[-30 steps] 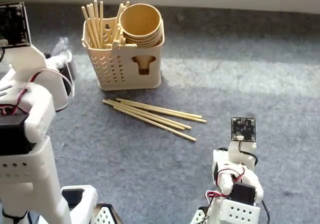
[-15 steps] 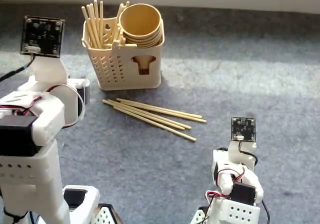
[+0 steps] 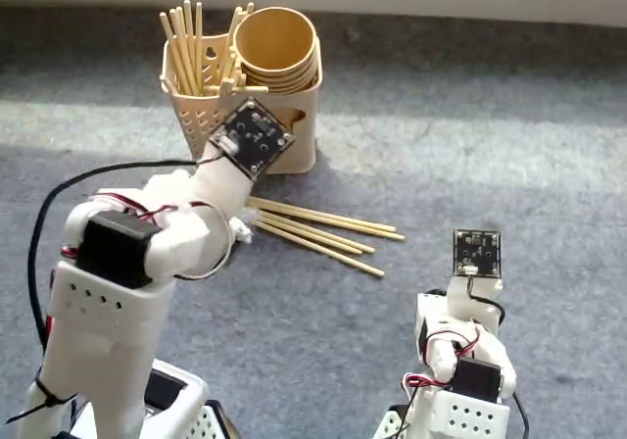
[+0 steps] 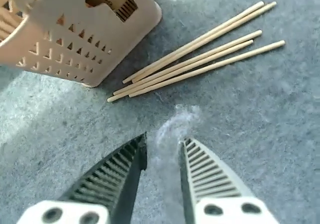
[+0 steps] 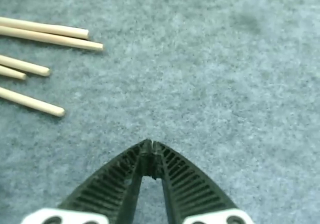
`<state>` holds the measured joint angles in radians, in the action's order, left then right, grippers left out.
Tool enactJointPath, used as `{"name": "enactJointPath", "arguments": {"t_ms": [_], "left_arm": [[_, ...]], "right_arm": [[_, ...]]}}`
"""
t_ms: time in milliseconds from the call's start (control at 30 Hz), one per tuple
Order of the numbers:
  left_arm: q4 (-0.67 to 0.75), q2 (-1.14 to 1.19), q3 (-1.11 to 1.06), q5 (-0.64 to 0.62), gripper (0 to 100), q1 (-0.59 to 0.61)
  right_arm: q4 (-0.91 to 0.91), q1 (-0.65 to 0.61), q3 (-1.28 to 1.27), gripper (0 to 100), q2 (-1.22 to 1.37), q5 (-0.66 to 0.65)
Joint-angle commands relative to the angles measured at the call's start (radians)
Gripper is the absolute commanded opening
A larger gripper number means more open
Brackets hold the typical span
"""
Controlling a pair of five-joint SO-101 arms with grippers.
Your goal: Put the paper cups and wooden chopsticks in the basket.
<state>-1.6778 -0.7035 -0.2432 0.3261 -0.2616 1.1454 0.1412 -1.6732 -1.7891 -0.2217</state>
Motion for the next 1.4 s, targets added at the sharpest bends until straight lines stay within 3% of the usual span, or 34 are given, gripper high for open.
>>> {"name": "enactJointPath", "arguments": {"t_ms": [0,200,567,1233,1367], "left_arm": [[0.063,-0.012,-0.062,0.052,11,-0.027],[0.160,-0.007,-0.206,0.133,11,-0.058],[0.400,-0.004,-0.453,0.132,11,-0.059],[0.410,0.001,-0.501,0.129,9,-0.062],[0.416,0.101,-0.478,0.129,9,-0.062]], "right_arm": [[-0.016,0.008,-0.119,1.5,-0.001,0.005],[-0.016,0.008,-0.119,1.5,-0.001,0.005],[-0.016,0.008,-0.119,1.5,-0.001,0.005],[-0.016,0.008,-0.119,1.5,-0.001,0.005],[-0.016,0.008,-0.119,1.5,-0.001,0.005]]}}
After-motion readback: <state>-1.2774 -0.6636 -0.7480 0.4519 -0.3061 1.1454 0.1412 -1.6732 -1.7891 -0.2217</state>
